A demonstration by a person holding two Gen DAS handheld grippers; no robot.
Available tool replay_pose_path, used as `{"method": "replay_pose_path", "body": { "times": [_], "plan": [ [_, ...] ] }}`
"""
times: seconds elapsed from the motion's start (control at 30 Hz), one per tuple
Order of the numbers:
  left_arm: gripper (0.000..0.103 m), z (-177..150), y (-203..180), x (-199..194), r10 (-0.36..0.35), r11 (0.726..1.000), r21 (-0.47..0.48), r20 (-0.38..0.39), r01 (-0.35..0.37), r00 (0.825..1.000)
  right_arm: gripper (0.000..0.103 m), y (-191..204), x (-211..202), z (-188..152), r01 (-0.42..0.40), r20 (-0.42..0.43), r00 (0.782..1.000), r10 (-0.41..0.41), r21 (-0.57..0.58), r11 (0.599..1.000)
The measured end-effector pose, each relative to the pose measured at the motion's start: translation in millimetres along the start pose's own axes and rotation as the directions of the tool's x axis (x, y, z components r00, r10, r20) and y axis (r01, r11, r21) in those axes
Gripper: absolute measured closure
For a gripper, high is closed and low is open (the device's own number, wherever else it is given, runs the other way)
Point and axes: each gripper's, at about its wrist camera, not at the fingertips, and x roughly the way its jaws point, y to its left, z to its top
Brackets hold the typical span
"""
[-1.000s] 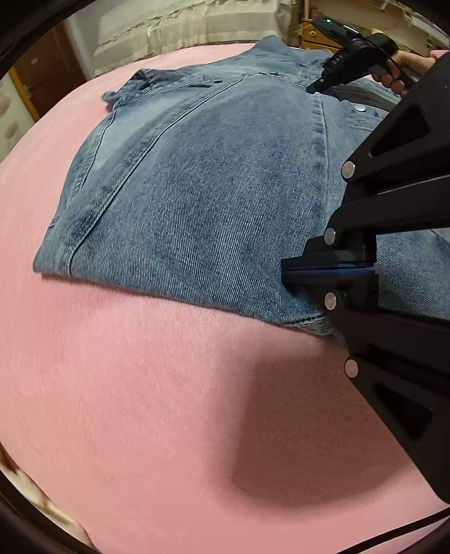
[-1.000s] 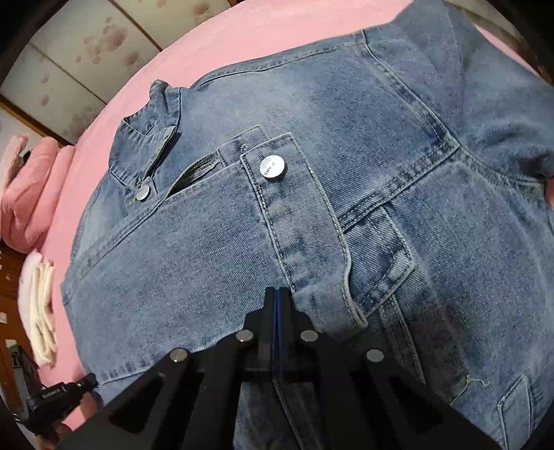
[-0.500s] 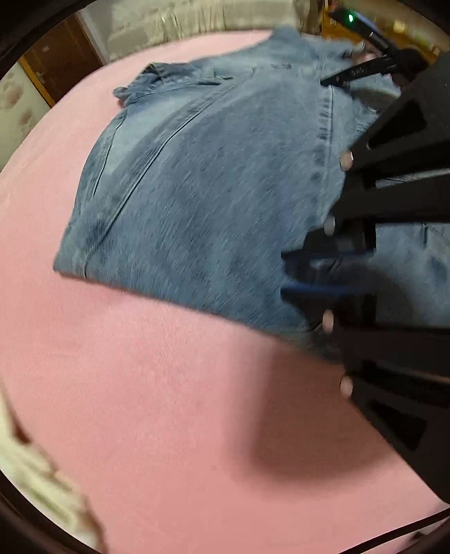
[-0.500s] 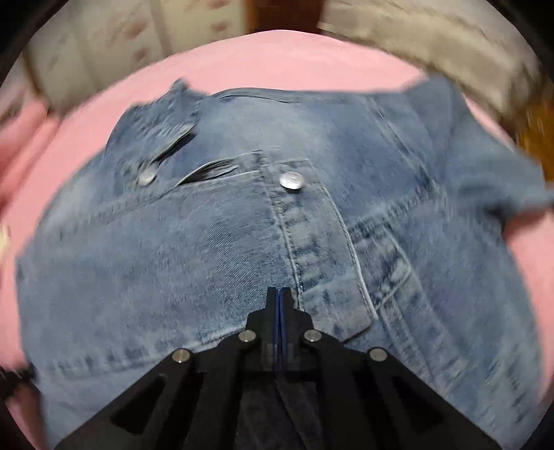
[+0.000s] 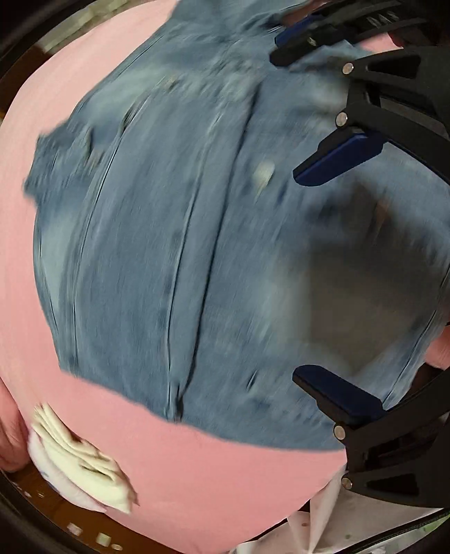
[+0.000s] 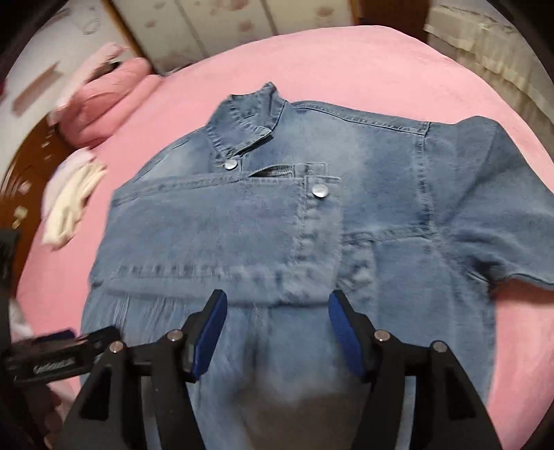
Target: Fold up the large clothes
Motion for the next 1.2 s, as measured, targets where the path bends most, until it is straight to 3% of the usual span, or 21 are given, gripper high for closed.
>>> {"method": "replay_pose_path", "body": {
  "times": [0.13, 0.23, 0.33, 0.53, 0.57, 0.7, 0.77, 0.83, 0.9, 0.97, 1.03, 1.2],
  "plan": [
    [0.001, -19, -81, -13, 0.003, 0.991, 0.137, 0.006, -0.004, 1.000, 0.041, -42, -27, -29, -0.013, -0.015, 1.000, 0.013, -0.014, 1.000],
    [0.001, -33, -147, -21, -0.011, 0.958, 0.285, 0.021, 0.004, 1.000, 0.041, -86, -45, -52, 0.002, -0.051, 0.999, 0.000, 0.025, 1.000],
    [0.001, -47, -211, -30, -0.049, 0.910, 0.412, 0.012, 0.040, 0.999, 0.041, -123, -60, -71, 0.011, -0.060, 0.998, -0.008, 0.050, 0.999],
    [0.001, -78, -304, -44, -0.110, 0.813, 0.571, -0.042, 0.114, 0.993, 0.041, -204, -83, -109, 0.165, -0.142, 0.978, -0.156, 0.054, 0.985],
    [0.001, -83, -322, -46, -0.121, 0.789, 0.601, -0.050, 0.127, 0.991, 0.041, -218, -89, -113, 0.177, -0.141, 0.976, -0.165, 0.077, 0.981],
    [0.001, -89, -373, -53, -0.155, 0.736, 0.661, -0.045, 0.145, 0.987, 0.041, -270, -115, -121, 0.219, -0.100, 0.974, -0.201, 0.220, 0.950],
    [0.001, -86, -399, -61, -0.191, 0.724, 0.670, -0.037, 0.167, 0.981, 0.041, -300, -128, -123, 0.244, -0.079, 0.970, -0.230, 0.321, 0.915],
    [0.001, -83, -420, -67, -0.208, 0.723, 0.668, -0.030, 0.175, 0.978, 0.041, -332, -137, -126, 0.200, -0.030, 0.977, -0.210, 0.452, 0.869],
    [0.001, -76, -437, -70, -0.233, 0.726, 0.659, -0.033, 0.197, 0.972, 0.041, -362, -143, -131, 0.114, 0.044, 0.984, -0.175, 0.604, 0.789],
    [0.001, -68, -442, -68, -0.249, 0.732, 0.647, -0.037, 0.213, 0.968, 0.041, -390, -145, -135, 0.004, 0.123, 0.982, -0.140, 0.736, 0.677],
    [0.001, -64, -448, -67, -0.255, 0.743, 0.631, -0.043, 0.224, 0.966, 0.041, -408, -145, -138, -0.075, 0.183, 0.975, -0.128, 0.808, 0.584],
    [0.001, -55, -436, -52, -0.230, 0.757, 0.612, -0.078, 0.229, 0.970, 0.041, -434, -144, -127, -0.129, 0.255, 0.943, -0.216, 0.874, 0.468]
  ]
}}
